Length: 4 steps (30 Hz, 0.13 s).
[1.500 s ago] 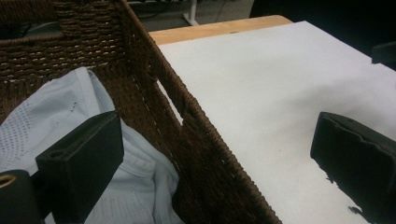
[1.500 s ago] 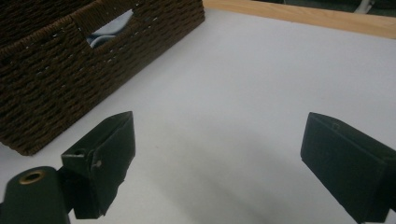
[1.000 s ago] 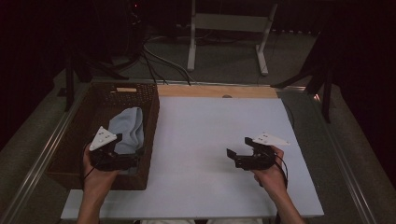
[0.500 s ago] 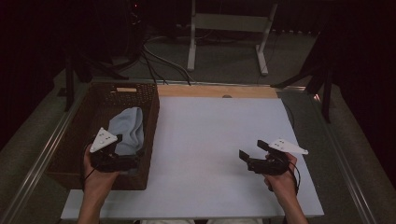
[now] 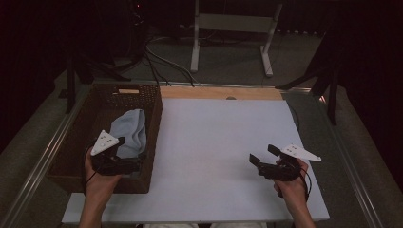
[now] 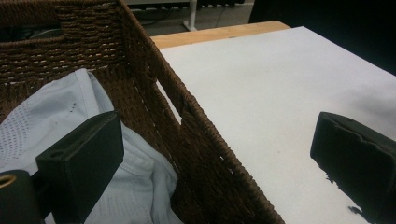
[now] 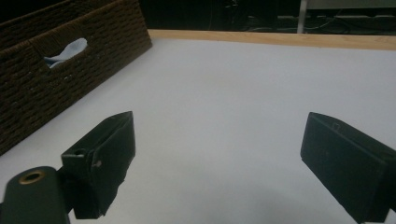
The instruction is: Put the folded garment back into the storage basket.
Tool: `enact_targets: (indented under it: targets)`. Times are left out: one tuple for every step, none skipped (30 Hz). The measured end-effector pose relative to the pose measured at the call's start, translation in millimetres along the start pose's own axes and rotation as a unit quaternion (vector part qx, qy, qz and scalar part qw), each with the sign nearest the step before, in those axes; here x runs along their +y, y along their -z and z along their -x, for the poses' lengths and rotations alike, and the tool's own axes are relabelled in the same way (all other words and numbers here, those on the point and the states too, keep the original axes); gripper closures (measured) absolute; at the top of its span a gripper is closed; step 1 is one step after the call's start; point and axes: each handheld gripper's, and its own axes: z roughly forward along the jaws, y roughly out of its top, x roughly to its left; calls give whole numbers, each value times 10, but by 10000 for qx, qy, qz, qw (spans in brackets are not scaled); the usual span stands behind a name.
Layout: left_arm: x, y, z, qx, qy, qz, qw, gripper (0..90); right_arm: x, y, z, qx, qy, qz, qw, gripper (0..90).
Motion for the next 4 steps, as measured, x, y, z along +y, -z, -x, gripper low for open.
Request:
enact_targets:
  targets:
    - [0,0,0,-6,1,4,10000,44,0,0,0,0,0,0,10000,104]
    - [0,0,0,-6,1,6,10000,44,0,2,2,0,-18,12,10000,104]
    - [0,0,0,-4,1,1,10000,44,0,5,2,-1,-20,16,10000,104]
    - [0,0,0,-9,4,7,10000,44,1,5,3,1,-19,20,10000,104]
